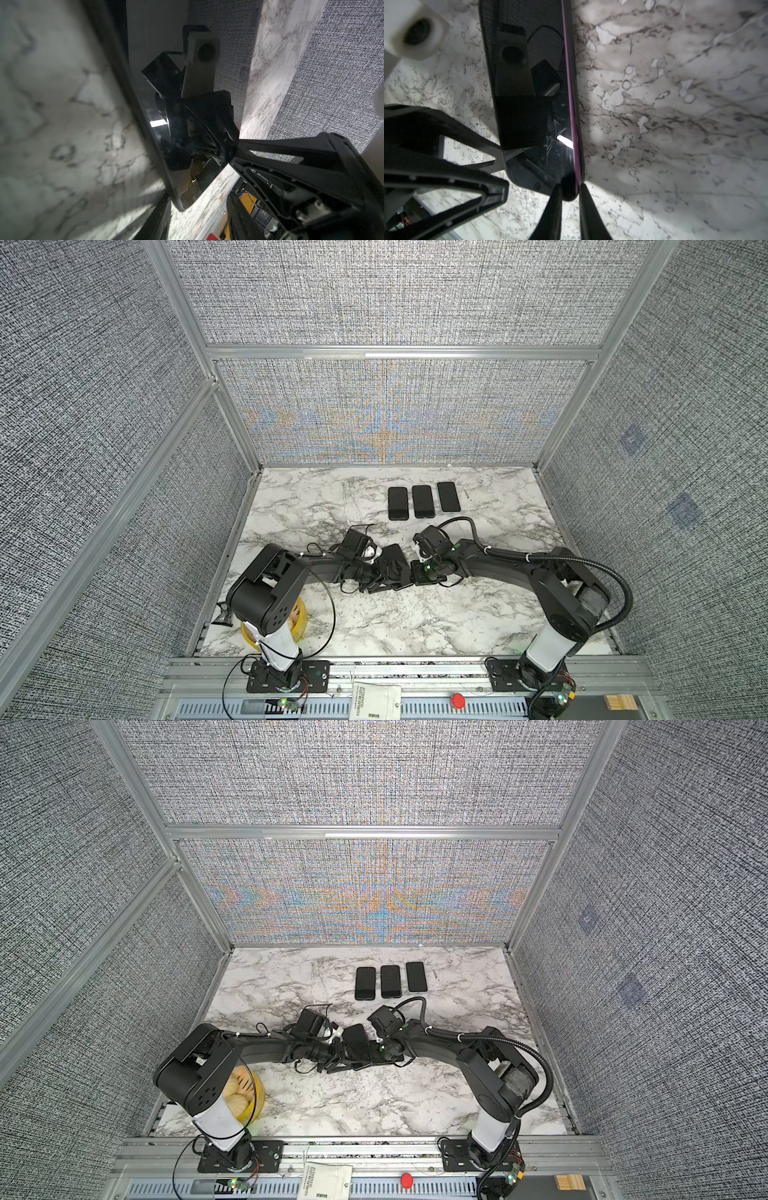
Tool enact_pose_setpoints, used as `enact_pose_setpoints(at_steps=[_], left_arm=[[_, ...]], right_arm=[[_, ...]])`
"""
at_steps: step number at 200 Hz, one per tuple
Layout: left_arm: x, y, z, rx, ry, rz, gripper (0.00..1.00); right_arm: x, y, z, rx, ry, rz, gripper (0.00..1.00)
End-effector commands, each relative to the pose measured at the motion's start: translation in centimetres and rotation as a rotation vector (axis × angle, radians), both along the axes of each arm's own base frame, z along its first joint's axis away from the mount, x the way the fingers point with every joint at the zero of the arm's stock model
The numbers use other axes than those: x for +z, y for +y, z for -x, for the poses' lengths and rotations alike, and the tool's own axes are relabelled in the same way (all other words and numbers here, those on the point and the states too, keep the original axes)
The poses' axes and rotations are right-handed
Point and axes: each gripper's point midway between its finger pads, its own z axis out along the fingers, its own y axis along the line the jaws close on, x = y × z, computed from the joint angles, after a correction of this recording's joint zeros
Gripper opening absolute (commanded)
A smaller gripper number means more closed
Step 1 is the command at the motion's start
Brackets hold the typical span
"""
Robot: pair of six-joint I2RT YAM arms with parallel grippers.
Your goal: Put the phone into the phone case
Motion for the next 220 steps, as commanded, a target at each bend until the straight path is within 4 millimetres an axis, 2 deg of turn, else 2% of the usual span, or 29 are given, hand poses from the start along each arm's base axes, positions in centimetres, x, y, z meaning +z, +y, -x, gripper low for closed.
enact_pose_setpoints(at_steps=[1, 83, 220], left_arm=[[-3.5, 3.1, 1.6, 0.042, 0.077, -0.21, 0.46], [-4.0, 3.1, 1.5, 0.041, 0.081, -0.213, 0.41], [-4.3, 2.9, 1.3, 0.029, 0.083, -0.214, 0.4]], right_arm=[[-0.1, 0.1, 0.3, 0.012, 0.014, -0.007, 0.19], [-1.0, 0.9, 1.3, 0.033, 0.073, -0.06, 0.15], [-4.1, -0.8, 2.9, 0.006, 0.137, 0.006, 0.1]])
